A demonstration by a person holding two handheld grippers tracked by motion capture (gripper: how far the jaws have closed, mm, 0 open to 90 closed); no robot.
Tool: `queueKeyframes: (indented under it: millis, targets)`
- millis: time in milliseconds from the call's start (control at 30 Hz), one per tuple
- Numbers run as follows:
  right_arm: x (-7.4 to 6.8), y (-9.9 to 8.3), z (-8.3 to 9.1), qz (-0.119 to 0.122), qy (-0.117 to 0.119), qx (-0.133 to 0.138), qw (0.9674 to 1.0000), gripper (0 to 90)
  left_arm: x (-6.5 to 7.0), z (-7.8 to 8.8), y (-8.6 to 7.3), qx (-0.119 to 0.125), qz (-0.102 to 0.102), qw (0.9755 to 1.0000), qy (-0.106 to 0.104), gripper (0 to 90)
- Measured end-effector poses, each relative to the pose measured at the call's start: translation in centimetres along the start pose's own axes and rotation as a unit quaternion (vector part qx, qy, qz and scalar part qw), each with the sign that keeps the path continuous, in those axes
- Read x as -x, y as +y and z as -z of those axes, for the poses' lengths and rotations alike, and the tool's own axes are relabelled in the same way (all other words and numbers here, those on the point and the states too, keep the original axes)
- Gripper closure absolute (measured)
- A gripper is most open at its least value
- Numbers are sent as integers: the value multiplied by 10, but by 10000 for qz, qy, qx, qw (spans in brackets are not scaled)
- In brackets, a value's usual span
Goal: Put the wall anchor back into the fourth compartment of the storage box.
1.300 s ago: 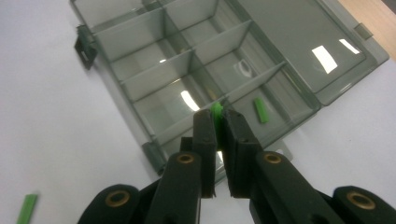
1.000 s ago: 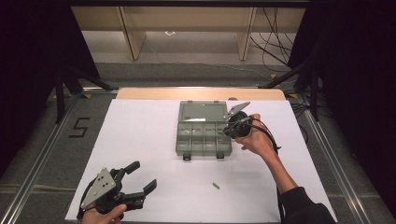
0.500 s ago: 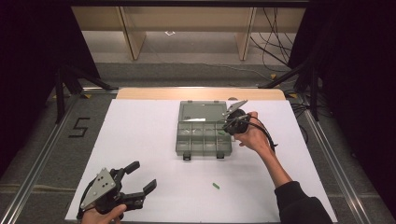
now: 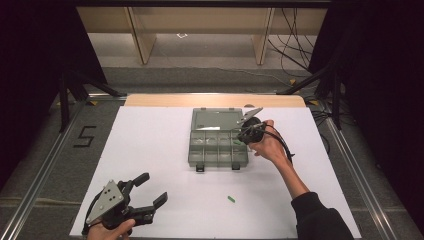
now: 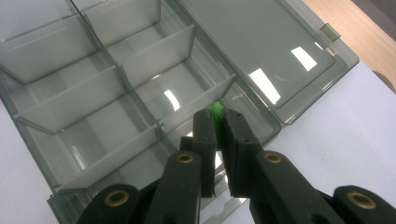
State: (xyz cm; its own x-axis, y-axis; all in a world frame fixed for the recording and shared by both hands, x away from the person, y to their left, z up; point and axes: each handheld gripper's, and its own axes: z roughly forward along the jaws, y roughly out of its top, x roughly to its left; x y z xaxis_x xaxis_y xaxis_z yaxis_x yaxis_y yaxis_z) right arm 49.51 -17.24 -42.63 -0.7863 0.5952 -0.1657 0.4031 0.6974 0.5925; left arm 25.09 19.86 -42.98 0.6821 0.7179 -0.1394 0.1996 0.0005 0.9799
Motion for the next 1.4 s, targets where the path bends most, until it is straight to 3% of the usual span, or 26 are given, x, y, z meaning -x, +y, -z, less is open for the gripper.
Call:
queueKeyframes:
  millis: [67,100,300,333,367,500,633,667,933,1400]
  targets:
    - [-2,0,-1,-194,18,-136,9997,839,0,-1,0,49,5,10000,-32,161]
    - [-1,0,-3,-122,24,-106,9999,806,0,-1,0,64,5,10000,-48,161]
    - [-2,0,0,-399,-19,-82,9992,559,0,0,0,1,-49,10000,-45,161]
    - [0,0,-1,-323,-109,60,9994,519,0,-1,0,-3,-37,10000,-39,161]
    - [1,0,2,-362,-108,37,9993,490,0,-1,0,-1,-22,10000,-26,161]
    - [-2,-1,11,-536,-209,128,9983,396,-1,-1,1,12,-33,10000,-49,161]
    - [-8,1,22,-574,-162,103,9982,335,-1,-2,1,35,-4,10000,-45,161]
    - [-11,1,23,-525,-247,185,9981,318,-1,-2,1,36,-5,10000,-44,161]
    - [-33,-1,41,-293,-4,116,9995,293,-1,-1,1,11,-6,10000,-12,161]
    - [-63,-9,55,67,139,207,9997,290,-1,0,2,24,-11,10000,-7,160]
